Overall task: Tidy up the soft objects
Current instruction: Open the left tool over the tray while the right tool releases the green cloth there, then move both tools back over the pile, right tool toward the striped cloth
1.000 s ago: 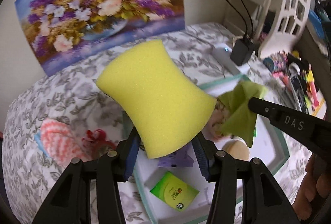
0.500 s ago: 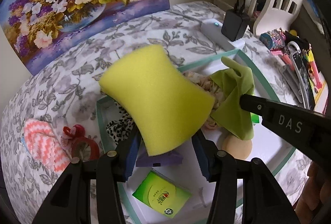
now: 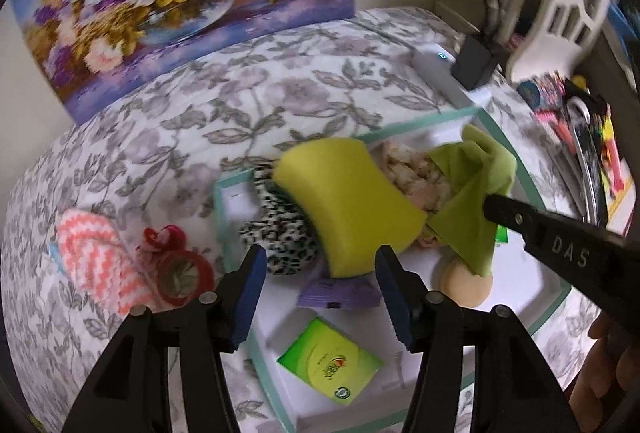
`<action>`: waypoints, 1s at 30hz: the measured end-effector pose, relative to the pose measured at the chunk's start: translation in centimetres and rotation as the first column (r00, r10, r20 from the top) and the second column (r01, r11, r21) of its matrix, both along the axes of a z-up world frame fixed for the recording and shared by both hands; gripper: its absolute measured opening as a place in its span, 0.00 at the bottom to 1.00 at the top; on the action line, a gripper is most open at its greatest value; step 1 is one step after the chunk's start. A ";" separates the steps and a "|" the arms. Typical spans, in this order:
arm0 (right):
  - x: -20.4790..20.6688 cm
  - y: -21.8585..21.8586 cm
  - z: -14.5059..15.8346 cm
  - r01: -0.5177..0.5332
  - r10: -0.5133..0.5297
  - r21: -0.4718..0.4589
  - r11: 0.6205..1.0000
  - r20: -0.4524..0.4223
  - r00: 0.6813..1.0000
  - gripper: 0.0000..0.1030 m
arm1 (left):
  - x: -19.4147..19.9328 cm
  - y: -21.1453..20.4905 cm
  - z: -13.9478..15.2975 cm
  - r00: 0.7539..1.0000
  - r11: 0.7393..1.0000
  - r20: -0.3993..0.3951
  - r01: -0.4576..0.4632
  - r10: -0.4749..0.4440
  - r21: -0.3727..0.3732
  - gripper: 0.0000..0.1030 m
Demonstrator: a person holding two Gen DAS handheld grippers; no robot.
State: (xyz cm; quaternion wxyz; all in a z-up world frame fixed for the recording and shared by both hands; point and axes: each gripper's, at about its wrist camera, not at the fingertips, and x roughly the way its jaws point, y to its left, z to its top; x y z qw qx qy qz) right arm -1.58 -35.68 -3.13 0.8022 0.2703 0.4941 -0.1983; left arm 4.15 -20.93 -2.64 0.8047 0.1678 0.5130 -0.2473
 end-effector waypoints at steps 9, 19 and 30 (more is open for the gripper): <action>0.4 0.8 0.1 -0.032 0.030 -0.048 0.998 -0.045 0.999 0.33 | 2.5 4.0 0.8 0.982 0.983 -0.038 -0.185 0.184 -0.022 0.70; 1.1 2.4 0.2 -0.093 0.087 -0.091 0.992 -0.071 0.994 0.62 | 5.0 9.0 -1.4 0.916 0.921 -0.103 -0.389 0.388 0.012 0.90; 1.6 3.2 -0.6 -0.133 0.122 -0.106 0.985 -0.108 0.987 1.00 | 5.6 10.6 -2.0 0.887 0.891 -0.084 -0.453 0.454 0.032 0.92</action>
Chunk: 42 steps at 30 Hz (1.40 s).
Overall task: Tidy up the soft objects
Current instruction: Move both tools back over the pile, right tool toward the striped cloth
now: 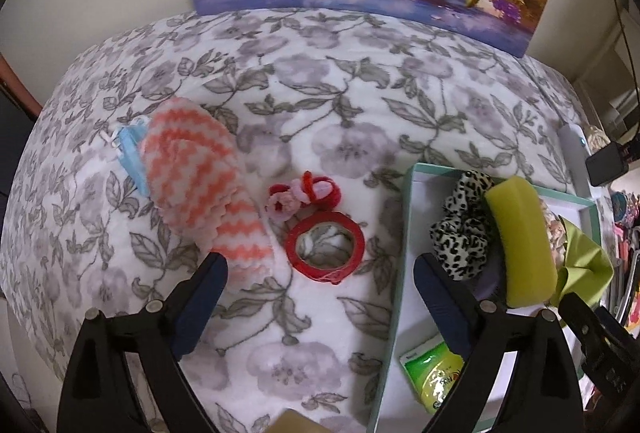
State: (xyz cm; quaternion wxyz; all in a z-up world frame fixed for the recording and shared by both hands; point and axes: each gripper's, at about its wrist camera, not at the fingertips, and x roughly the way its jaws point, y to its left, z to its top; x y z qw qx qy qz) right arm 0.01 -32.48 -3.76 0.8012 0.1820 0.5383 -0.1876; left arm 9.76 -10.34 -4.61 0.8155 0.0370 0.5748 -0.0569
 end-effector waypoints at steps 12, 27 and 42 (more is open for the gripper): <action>0.1 1.0 1.3 -0.010 0.011 -0.040 0.999 0.037 0.999 1.00 | 0.8 2.3 -0.1 0.997 0.998 0.011 -0.070 0.070 -0.001 0.92; 1.5 7.9 6.0 -0.158 0.170 -0.083 0.984 0.164 0.972 1.00 | 2.0 11.8 4.2 0.953 0.963 0.142 -0.270 0.267 -0.001 0.92; 5.1 16.6 3.8 -0.318 0.311 0.010 0.948 0.173 0.935 1.00 | 1.9 20.9 4.8 0.877 0.890 0.149 -0.451 0.456 -0.066 0.92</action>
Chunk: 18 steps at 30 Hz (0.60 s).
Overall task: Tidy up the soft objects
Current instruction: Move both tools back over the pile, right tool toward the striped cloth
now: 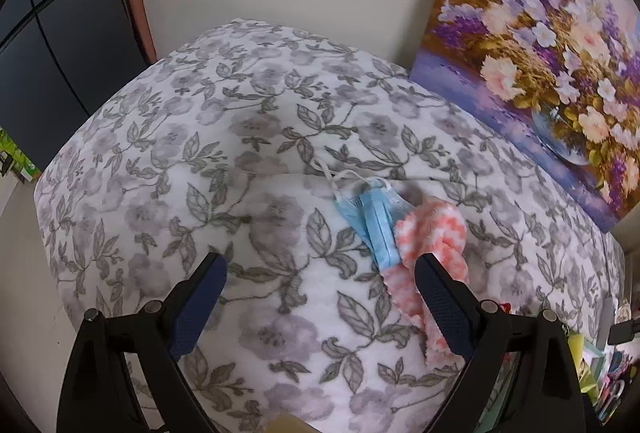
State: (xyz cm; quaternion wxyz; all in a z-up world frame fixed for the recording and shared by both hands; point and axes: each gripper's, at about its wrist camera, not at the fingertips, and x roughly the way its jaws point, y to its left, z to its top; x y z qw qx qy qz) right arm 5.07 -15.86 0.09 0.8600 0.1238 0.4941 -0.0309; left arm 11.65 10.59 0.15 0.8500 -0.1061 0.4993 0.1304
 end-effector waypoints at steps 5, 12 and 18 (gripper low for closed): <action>1.1 2.3 -1.2 -0.048 0.048 0.005 0.999 -0.017 0.999 1.00 | 0.3 0.7 -0.3 1.000 1.000 0.012 -0.007 0.007 -0.010 0.92; 2.2 3.4 -2.8 -0.059 0.059 0.011 0.998 -0.042 0.997 1.00 | 0.8 1.3 -1.1 1.000 1.000 0.001 0.003 -0.003 -0.018 0.92; 3.1 4.2 -4.0 -0.069 0.069 0.010 0.998 -0.062 0.996 1.00 | 1.3 1.9 -2.3 1.000 1.000 -0.025 -0.001 0.000 -0.029 0.92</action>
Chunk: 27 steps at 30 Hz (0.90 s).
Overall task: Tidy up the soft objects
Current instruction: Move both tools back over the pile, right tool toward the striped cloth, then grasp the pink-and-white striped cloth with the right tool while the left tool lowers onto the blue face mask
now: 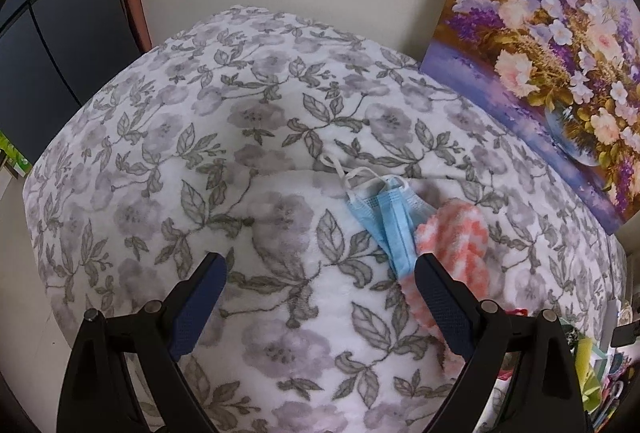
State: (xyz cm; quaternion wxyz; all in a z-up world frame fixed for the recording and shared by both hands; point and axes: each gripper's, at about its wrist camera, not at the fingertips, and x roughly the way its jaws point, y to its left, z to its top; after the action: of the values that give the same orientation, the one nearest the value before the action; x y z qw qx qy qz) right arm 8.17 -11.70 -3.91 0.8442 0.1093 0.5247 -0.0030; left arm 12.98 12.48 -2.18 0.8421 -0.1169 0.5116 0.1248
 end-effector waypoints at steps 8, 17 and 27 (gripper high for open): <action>1.3 0.2 -1.0 -0.007 0.007 0.026 1.000 0.004 1.000 1.00 | 1.3 0.1 -3.0 0.995 0.999 -0.095 0.029 -0.026 0.034 0.92; 3.7 3.0 -1.9 -0.085 0.085 0.043 0.995 0.015 0.996 0.90 | 2.5 1.1 -5.5 0.989 1.000 -0.149 -0.012 0.009 -0.023 0.92; 6.3 5.4 -2.7 -0.125 0.120 0.065 0.990 0.067 0.990 0.78 | 4.2 2.0 -6.3 0.989 0.996 -0.142 -0.056 0.045 -0.072 0.92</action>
State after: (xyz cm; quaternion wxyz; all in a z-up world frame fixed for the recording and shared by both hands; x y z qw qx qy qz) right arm 14.46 -6.35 -6.63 0.8546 0.1058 0.5035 0.0702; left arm 17.16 14.46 -8.50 0.7955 -0.1524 0.5708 0.1347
